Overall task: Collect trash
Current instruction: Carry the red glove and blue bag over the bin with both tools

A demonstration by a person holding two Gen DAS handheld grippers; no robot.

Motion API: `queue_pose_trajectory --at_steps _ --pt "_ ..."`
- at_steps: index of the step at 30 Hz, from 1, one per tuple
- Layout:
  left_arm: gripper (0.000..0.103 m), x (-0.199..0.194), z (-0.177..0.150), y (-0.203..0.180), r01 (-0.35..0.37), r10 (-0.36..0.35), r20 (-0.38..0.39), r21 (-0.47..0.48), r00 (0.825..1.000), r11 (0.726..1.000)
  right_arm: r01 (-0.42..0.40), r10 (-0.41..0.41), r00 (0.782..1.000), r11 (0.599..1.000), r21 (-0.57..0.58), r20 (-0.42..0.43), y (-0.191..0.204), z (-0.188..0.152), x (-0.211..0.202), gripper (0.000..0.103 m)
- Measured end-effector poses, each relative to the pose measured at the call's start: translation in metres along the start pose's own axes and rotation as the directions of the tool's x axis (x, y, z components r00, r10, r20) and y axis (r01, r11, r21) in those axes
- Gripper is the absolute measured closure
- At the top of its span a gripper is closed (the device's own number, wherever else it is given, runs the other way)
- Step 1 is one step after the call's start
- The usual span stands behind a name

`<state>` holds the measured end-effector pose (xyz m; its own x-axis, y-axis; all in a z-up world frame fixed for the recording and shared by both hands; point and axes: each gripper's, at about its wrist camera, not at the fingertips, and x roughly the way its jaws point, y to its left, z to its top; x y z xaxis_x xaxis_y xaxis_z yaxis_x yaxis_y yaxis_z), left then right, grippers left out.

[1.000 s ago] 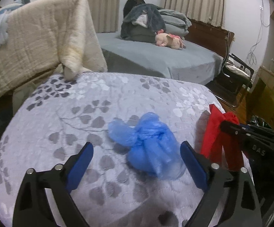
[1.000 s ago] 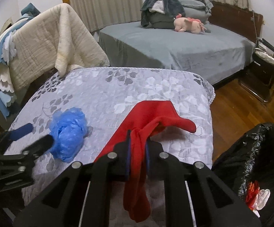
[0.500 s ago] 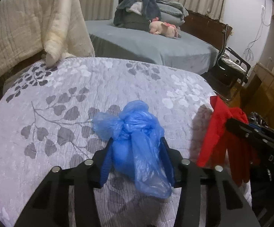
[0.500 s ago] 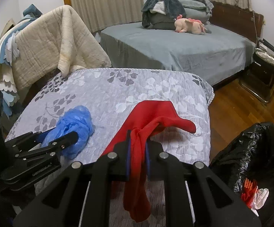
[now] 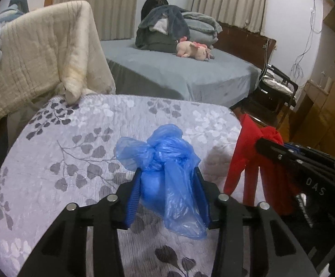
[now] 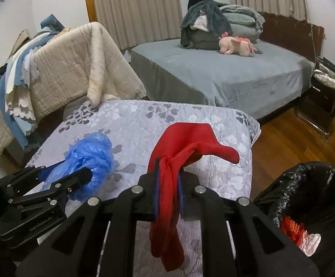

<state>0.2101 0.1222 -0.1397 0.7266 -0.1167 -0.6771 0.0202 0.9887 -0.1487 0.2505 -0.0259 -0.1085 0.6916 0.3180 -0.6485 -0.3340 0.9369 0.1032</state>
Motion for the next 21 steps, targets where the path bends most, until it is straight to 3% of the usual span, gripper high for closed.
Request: queue_pose_trajectory --at_steps 21 --pt "0.06 -0.08 0.002 -0.021 -0.017 0.017 0.1 0.003 0.995 1.0 -0.024 0.031 0.994 0.997 -0.067 0.104 0.018 0.001 -0.092 0.092"
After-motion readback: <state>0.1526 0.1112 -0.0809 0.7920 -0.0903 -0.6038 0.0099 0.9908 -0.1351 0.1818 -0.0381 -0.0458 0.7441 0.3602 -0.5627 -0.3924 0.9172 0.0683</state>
